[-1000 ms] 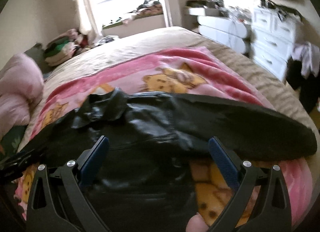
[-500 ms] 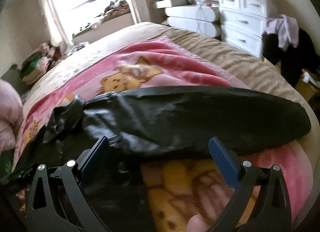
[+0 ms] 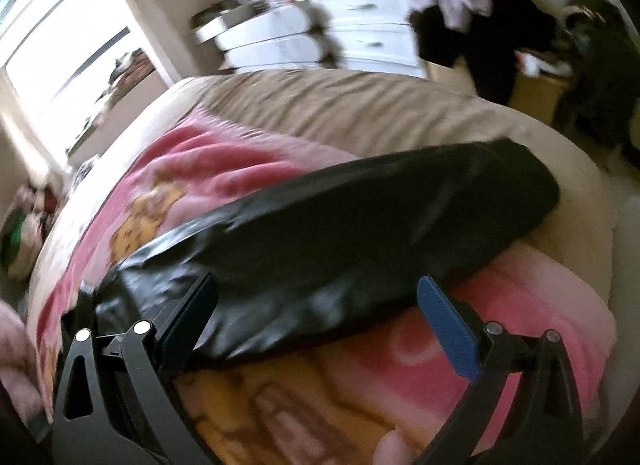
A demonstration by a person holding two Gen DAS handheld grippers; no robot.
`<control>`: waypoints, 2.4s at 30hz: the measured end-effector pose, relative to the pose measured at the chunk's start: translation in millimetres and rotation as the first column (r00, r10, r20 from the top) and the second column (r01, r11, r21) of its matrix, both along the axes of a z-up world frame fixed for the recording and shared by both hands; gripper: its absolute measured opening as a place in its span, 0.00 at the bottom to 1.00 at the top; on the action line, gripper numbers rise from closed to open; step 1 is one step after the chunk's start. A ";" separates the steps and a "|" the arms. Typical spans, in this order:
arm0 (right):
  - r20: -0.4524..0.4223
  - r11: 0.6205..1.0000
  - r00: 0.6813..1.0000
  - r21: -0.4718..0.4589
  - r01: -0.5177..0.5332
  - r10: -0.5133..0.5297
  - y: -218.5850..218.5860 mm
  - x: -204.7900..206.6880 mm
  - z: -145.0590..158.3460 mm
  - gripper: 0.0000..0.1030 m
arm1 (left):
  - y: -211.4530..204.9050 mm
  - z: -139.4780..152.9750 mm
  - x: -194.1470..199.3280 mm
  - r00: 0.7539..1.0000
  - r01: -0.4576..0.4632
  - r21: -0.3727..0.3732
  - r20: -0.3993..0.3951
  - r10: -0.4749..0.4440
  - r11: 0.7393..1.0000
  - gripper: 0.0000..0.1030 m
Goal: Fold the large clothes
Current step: 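Grasp the jacket sleeve nearest the right tool and lift it, then fold the held sleeve across the jacket back and open the right tool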
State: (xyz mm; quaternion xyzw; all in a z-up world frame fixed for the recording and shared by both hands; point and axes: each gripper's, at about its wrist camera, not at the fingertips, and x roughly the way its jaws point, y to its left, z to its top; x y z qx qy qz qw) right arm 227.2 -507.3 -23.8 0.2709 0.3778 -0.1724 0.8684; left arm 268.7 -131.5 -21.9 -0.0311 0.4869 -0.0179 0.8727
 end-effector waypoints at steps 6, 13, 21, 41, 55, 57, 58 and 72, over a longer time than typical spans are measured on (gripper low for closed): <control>-0.041 0.990 0.991 0.054 0.127 -0.125 -33.2 -6.4 -19.1 0.96 | -10.9 -1.8 8.7 1.000 0.012 0.018 -0.004 -0.012 1.000 0.92; -0.104 0.960 0.977 0.191 0.203 -0.186 -58.7 1.8 -53.5 0.96 | -4.7 -7.2 14.0 1.000 -0.004 0.018 -0.019 0.005 1.000 0.92; -0.034 0.945 0.971 0.223 0.239 -0.238 -72.3 16.3 -58.3 0.96 | 8.4 -7.8 14.4 1.000 -0.013 0.014 -0.028 0.013 1.000 0.92; 0.443 0.990 0.892 0.068 -0.127 0.084 -16.2 44.6 45.7 0.11 | 64.3 26.3 19.5 0.997 -0.071 -0.037 0.013 0.072 0.997 0.92; 0.596 0.866 0.667 -0.105 -0.489 0.448 132.7 42.1 111.8 0.10 | 132.2 68.0 -0.1 0.989 -0.120 -0.137 0.065 0.129 0.983 0.92; 0.592 0.836 0.635 -0.129 -0.534 0.497 156.2 39.4 114.8 0.10 | 145.5 74.7 -4.1 0.987 -0.124 -0.178 0.075 0.139 0.976 0.92; 0.590 0.821 0.619 -0.138 -0.555 0.518 166.2 39.0 115.6 0.10 | 152.4 78.3 -6.8 0.986 -0.124 -0.206 0.083 0.144 0.971 0.92; 0.451 0.591 0.439 -0.281 -0.756 0.777 305.2 21.8 90.0 0.10 | 215.4 95.6 -35.0 0.978 -0.026 -0.582 0.154 0.141 0.813 0.92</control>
